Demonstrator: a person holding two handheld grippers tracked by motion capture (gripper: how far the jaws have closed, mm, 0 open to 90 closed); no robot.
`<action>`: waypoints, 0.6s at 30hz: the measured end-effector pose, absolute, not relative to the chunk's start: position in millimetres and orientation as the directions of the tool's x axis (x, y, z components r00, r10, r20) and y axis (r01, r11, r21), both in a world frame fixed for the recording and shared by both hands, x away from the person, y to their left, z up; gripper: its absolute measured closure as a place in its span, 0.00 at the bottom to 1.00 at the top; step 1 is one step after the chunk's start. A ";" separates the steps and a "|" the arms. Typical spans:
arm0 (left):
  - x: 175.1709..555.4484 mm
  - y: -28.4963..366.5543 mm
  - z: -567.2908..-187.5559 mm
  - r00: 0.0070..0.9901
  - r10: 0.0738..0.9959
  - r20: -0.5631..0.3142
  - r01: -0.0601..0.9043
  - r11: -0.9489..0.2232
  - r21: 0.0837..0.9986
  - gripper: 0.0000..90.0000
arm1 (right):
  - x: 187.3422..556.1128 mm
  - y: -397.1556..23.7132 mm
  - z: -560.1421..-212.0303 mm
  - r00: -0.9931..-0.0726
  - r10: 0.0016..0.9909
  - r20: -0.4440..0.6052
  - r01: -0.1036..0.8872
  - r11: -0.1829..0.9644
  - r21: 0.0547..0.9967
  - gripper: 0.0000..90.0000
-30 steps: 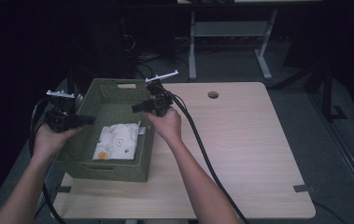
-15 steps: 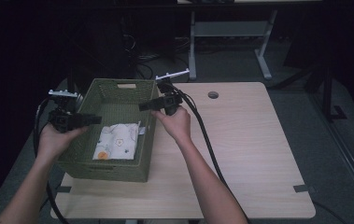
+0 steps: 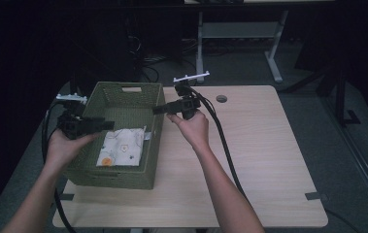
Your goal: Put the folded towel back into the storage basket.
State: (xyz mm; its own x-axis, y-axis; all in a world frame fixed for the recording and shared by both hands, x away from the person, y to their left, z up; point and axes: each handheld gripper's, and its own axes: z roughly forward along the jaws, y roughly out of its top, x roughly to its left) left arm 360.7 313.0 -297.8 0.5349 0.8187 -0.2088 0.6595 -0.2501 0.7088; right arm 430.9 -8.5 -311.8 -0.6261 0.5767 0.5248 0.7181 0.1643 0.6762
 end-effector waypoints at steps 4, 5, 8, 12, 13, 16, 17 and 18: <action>359.9 305.3 -297.6 0.553 0.806 -0.211 0.651 -0.260 0.713 0.51 | 429.6 -14.2 -312.1 -0.623 0.580 0.525 0.718 0.157 0.678 0.48; 359.6 300.8 -297.5 0.562 0.800 -0.209 0.646 -0.267 0.715 0.51 | 428.9 -18.7 -312.1 -0.618 0.582 0.528 0.720 0.149 0.678 0.47; 358.7 295.1 -296.7 0.569 0.793 -0.219 0.643 -0.262 0.720 0.51 | 427.7 -25.1 -311.1 -0.616 0.588 0.524 0.717 0.142 0.683 0.47; 358.1 290.4 -295.0 0.583 0.777 -0.238 0.637 -0.256 0.727 0.53 | 426.5 -32.6 -309.5 -0.609 0.596 0.523 0.718 0.134 0.683 0.47; 358.1 289.4 -294.6 0.587 0.772 -0.243 0.636 -0.254 0.729 0.53 | 426.5 -34.7 -309.5 -0.613 0.597 0.517 0.714 0.137 0.687 0.46; 357.6 284.6 -293.7 0.595 0.765 -0.247 0.633 -0.257 0.730 0.53 | 425.2 -39.9 -308.5 -0.609 0.604 0.514 0.714 0.134 0.688 0.46; 357.3 283.2 -293.2 0.599 0.761 -0.248 0.632 -0.259 0.731 0.53 | 424.7 -42.0 -308.3 -0.608 0.604 0.515 0.713 0.131 0.689 0.46; 357.0 281.4 -293.0 0.601 0.759 -0.250 0.630 -0.258 0.732 0.53 | 424.0 -44.0 -308.0 -0.605 0.606 0.516 0.714 0.126 0.689 0.46</action>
